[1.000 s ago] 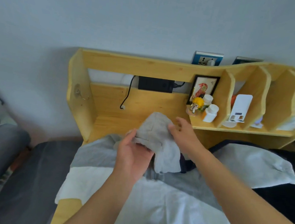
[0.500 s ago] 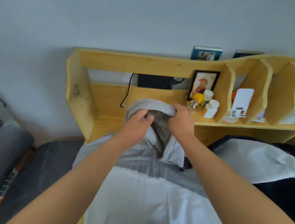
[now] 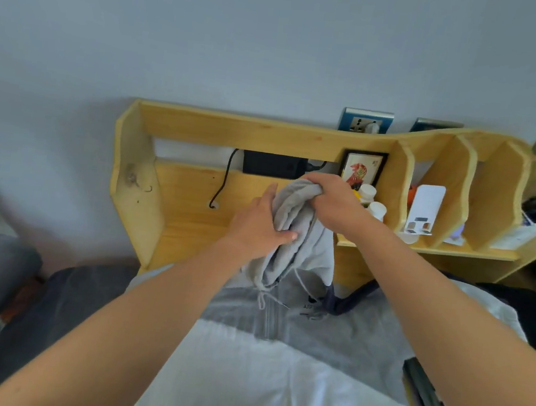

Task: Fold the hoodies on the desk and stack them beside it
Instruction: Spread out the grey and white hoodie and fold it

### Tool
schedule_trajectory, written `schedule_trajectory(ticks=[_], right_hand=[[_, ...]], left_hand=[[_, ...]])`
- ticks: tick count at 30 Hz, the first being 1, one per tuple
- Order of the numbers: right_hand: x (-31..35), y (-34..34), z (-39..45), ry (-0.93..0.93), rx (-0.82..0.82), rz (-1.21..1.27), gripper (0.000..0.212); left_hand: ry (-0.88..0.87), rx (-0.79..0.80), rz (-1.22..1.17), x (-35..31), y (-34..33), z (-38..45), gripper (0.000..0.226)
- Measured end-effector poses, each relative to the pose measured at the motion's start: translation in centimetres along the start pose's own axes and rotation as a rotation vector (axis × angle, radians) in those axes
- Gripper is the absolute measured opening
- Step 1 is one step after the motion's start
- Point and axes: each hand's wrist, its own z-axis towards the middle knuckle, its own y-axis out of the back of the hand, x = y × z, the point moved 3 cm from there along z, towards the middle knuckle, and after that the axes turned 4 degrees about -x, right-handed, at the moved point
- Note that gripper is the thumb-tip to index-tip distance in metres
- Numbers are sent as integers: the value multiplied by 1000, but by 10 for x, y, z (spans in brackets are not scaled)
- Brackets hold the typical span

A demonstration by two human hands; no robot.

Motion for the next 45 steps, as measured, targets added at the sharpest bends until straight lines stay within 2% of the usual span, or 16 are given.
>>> schedule_trajectory(ticks=[3, 5, 6, 10, 12, 16, 22, 24, 27, 29, 31, 33, 35, 37, 42, 45], right_hand=[[3, 8, -1, -1, -23, -17, 32], [-3, 17, -1, -5, -88, -170, 18], [-6, 19, -4, -2, -56, -230, 5], [-9, 9, -12, -39, 254, -366, 25], [-13, 9, -7, -33, 239, -488, 15], [-19, 22, 0, -140, 48, -222, 8], [-8, -1, -2, -77, 5, -109, 3], [-7, -5, -2, -78, 57, -53, 26], [-9, -5, 0, -93, 14, -224, 32], [-9, 1, 1, -109, -186, -418, 18], [-2, 4, -4, -90, -428, -424, 14], [2, 0, -10, -64, -528, -298, 18], [-1, -6, -10, -97, -478, -187, 20], [-2, -9, -12, -112, -415, -145, 19], [12, -21, -29, 78, -208, -79, 16], [-4, -12, -33, 142, -245, -265, 15]], left_hand=[[-2, -130, -127, -5, 5, 7, 47], [15, -189, -203, -3, 21, 15, 43], [7, -167, -184, -2, 29, 20, 40], [2, -10, -149, -12, 57, 27, 25], [-46, 86, -142, -19, 63, 21, 14], [-73, 211, 36, -14, 51, 13, 24], [28, -276, 325, -11, 49, 16, 19], [-21, -357, 339, -15, 50, 14, 16], [-131, -374, 95, -23, 50, 15, 15], [-140, -311, -141, -32, 47, 13, 12], [-165, -252, -278, -40, 41, 7, 9], [-176, -266, -187, -42, 39, 8, 29], [-143, -344, 149, -33, 45, 13, 34], [-102, -413, 318, -22, 51, 18, 22], [-76, -512, 353, -15, 45, 16, 11], [-112, -504, 298, -4, 46, 14, 16]])
